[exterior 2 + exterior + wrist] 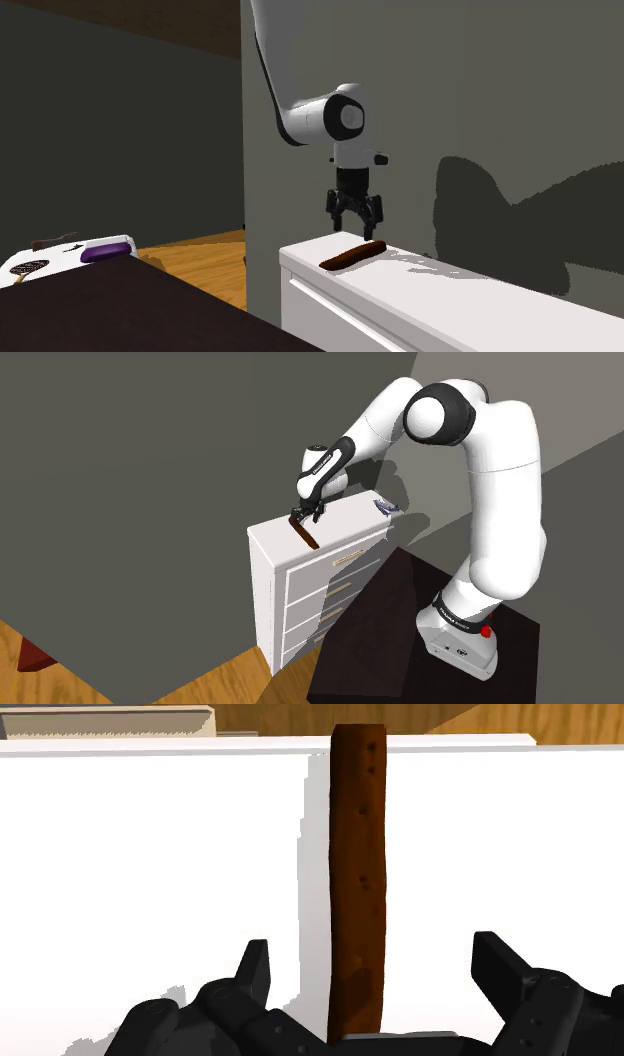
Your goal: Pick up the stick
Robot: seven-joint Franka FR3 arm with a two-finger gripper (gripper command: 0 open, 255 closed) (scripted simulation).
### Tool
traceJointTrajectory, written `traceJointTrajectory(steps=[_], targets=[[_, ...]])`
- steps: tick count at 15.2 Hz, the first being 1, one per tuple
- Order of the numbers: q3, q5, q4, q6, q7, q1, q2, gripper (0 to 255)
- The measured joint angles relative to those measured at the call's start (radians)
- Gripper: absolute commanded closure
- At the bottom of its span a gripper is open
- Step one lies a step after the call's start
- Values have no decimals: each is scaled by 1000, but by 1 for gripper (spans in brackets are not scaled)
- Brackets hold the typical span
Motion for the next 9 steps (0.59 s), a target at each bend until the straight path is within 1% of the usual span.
traceJointTrajectory(steps=[1, 4, 9], targets=[[-1, 2, 29, 6, 8, 2, 31, 0], [1, 6, 68, 26, 6, -4, 87, 0], [6, 10, 87, 68, 2, -9, 148, 0]])
